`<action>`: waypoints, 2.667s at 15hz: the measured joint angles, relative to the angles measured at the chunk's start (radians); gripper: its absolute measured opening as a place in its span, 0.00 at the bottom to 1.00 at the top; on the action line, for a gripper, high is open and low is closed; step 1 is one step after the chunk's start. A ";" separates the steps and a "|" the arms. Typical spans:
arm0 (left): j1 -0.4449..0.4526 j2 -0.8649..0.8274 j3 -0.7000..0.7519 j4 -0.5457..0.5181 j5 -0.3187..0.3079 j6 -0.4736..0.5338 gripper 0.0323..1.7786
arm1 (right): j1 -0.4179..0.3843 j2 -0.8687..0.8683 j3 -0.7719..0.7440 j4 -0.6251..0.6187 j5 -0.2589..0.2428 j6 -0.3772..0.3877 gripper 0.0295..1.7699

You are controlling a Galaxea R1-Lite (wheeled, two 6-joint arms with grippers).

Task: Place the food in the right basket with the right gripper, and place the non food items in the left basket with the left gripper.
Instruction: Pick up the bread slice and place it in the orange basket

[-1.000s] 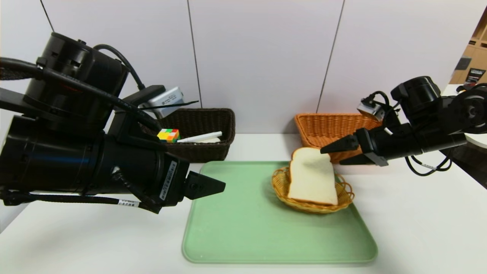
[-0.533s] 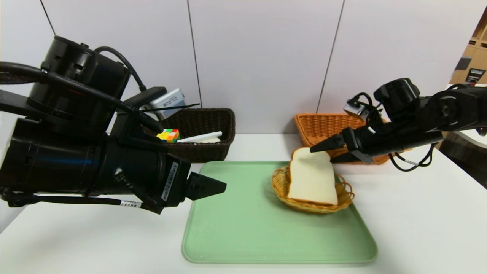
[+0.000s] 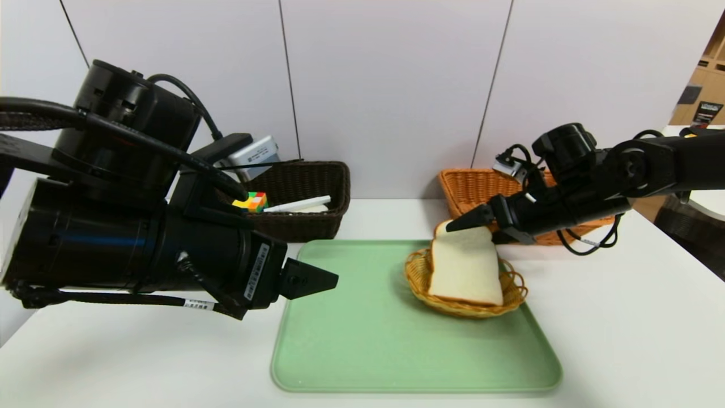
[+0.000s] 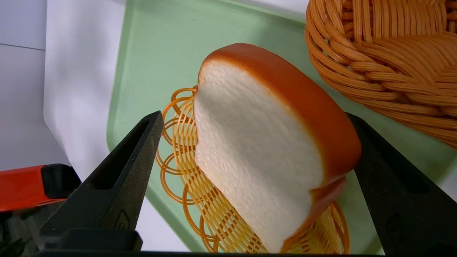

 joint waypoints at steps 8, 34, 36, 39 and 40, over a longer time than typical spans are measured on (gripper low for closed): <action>0.001 0.013 0.000 -0.026 -0.003 -0.002 0.95 | -0.001 0.001 -0.001 0.000 0.000 0.001 0.38; -0.003 0.008 -0.009 -0.074 -0.010 0.006 0.95 | -0.108 -0.242 -0.202 0.000 -0.134 0.005 0.09; -0.003 0.009 -0.010 -0.074 -0.010 0.006 0.95 | -0.113 -0.246 -0.204 0.001 -0.210 -0.093 0.09; -0.005 0.013 -0.011 -0.074 -0.011 0.007 0.95 | -0.105 -0.248 -0.195 0.000 -0.367 -0.252 0.09; -0.005 0.013 -0.011 -0.074 -0.011 0.006 0.95 | -0.103 -0.247 -0.191 0.000 -0.411 -0.310 0.09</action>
